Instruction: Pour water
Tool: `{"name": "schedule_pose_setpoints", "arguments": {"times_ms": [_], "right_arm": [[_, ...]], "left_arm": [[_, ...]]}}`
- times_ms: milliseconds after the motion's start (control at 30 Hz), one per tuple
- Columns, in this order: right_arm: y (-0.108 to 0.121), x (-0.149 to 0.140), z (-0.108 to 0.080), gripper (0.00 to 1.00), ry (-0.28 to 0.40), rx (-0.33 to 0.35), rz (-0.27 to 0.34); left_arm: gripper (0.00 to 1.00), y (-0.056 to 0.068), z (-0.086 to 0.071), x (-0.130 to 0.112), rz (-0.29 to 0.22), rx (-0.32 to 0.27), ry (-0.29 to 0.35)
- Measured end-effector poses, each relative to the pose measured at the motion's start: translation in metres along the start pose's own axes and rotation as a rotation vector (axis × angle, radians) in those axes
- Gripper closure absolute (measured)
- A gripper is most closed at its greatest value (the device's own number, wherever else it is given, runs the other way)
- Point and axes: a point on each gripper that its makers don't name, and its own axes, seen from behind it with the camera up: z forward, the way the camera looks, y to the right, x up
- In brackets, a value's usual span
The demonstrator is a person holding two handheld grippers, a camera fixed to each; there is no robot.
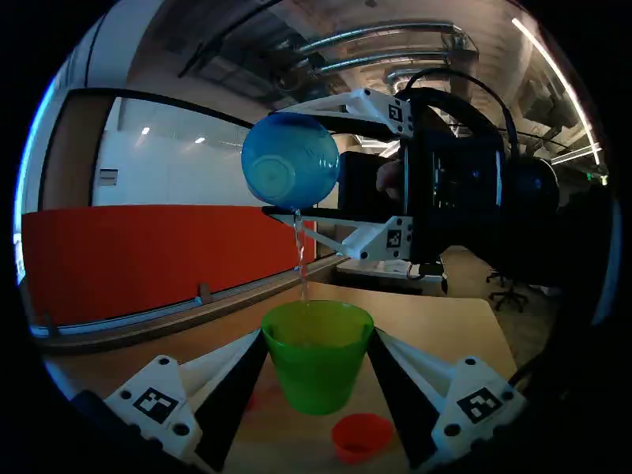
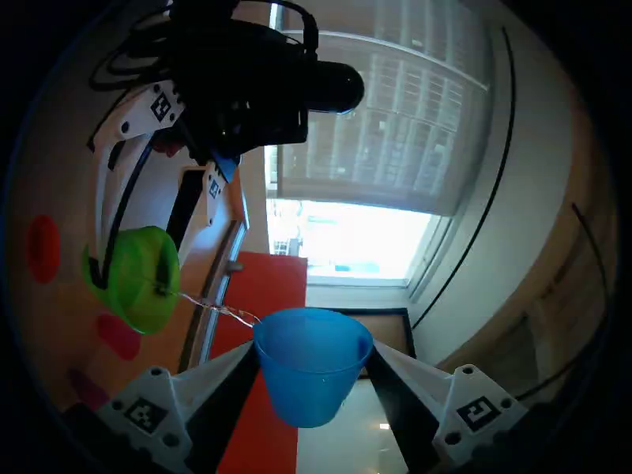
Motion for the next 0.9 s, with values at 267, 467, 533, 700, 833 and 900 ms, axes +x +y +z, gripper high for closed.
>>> {"name": "schedule_pose_setpoints", "arguments": {"times_ms": [267,467,533,700,833,900], "right_arm": [[0.001,0.002,0.0,0.08,0.004,-0.003,0.004],[0.0,0.002,-0.001,0.09,0.003,-0.004,0.016],[-0.001,0.003,-0.002,0.09,0.003,-0.002,0.03],[-0.007,0.003,-0.003,0.09,0.005,0.006,0.101],[-0.012,0.002,-0.006,0.08,0.007,0.017,0.221],[-0.015,0.002,-0.008,0.09,0.005,0.024,0.286]], "left_arm": [[0.14,-0.002,-0.001,0.001,-0.002,0.004,0.004],[0.13,-0.003,-0.001,0.0,-0.002,0.006,0.003],[0.14,-0.003,-0.001,0.0,-0.001,0.007,0.002],[0.14,-0.004,-0.001,0.001,0.001,0.01,0.003],[0.14,-0.004,-0.002,0.002,0.001,0.013,0.002],[0.14,-0.005,-0.002,0.002,0.002,0.014,0.001]]}}
